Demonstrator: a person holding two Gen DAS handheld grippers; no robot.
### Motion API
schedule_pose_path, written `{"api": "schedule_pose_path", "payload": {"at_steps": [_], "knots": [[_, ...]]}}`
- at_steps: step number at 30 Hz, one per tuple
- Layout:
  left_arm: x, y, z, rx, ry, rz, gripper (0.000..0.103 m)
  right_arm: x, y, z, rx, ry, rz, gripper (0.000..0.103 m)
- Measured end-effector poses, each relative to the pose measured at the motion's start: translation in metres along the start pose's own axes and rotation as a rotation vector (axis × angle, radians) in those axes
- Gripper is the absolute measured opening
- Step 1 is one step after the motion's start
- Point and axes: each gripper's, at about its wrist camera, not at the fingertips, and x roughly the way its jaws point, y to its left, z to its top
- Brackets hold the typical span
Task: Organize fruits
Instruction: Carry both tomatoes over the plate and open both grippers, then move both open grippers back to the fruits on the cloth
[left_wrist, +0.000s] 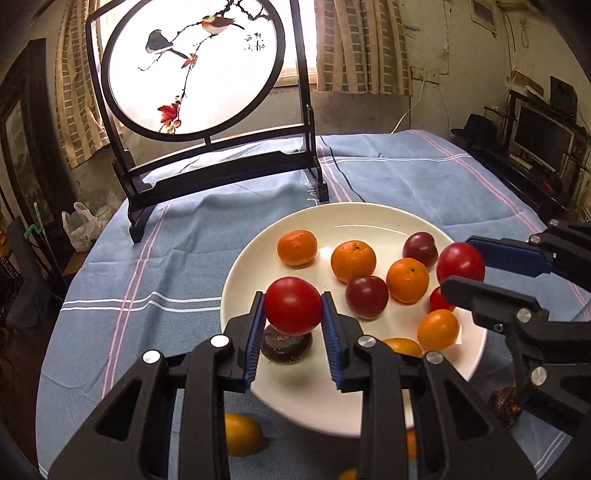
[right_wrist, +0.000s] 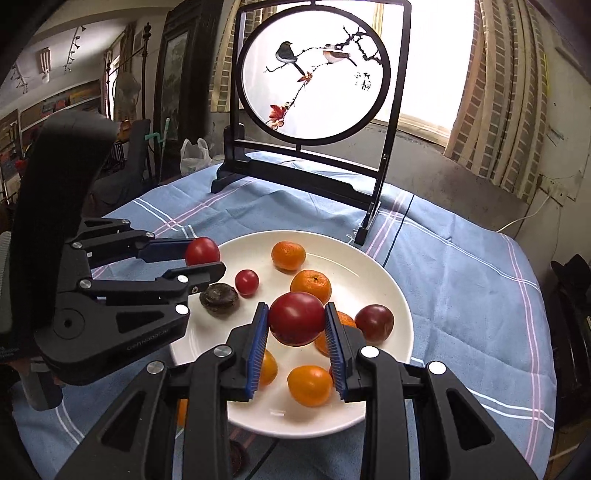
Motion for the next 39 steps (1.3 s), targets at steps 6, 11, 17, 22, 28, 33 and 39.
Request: {"api": "schedule_pose_path", "payload": {"at_steps": [6, 11, 17, 22, 28, 33, 39], "knots": [[0.022, 0.005, 0.002, -0.014, 0.026, 0.006, 0.029, 0.024, -0.002, 0.003, 0.019, 0.033, -0.014, 0.031], [0.032, 0.005, -0.001, -0.014, 0.041, 0.013, 0.029, 0.033, -0.003, 0.001, 0.011, 0.044, -0.023, 0.031], [0.039, 0.003, -0.002, -0.012, 0.047, 0.026, 0.031, 0.04, -0.004, 0.0, -0.003, 0.059, -0.034, 0.032], [0.032, 0.005, -0.002, -0.008, 0.018, 0.045, 0.053, 0.032, 0.002, 0.0, -0.048, 0.025, -0.09, 0.044], [0.015, 0.013, -0.005, -0.037, -0.005, 0.04, 0.055, 0.007, 0.01, -0.001, -0.114, -0.029, -0.195, 0.05], [-0.003, 0.016, -0.012, -0.054, -0.02, 0.035, 0.056, -0.013, 0.018, -0.006, -0.15, -0.041, -0.234, 0.051], [-0.028, 0.009, -0.022, -0.046, -0.04, 0.023, 0.057, -0.035, 0.026, -0.015, -0.174, -0.059, -0.281, 0.054]]}}
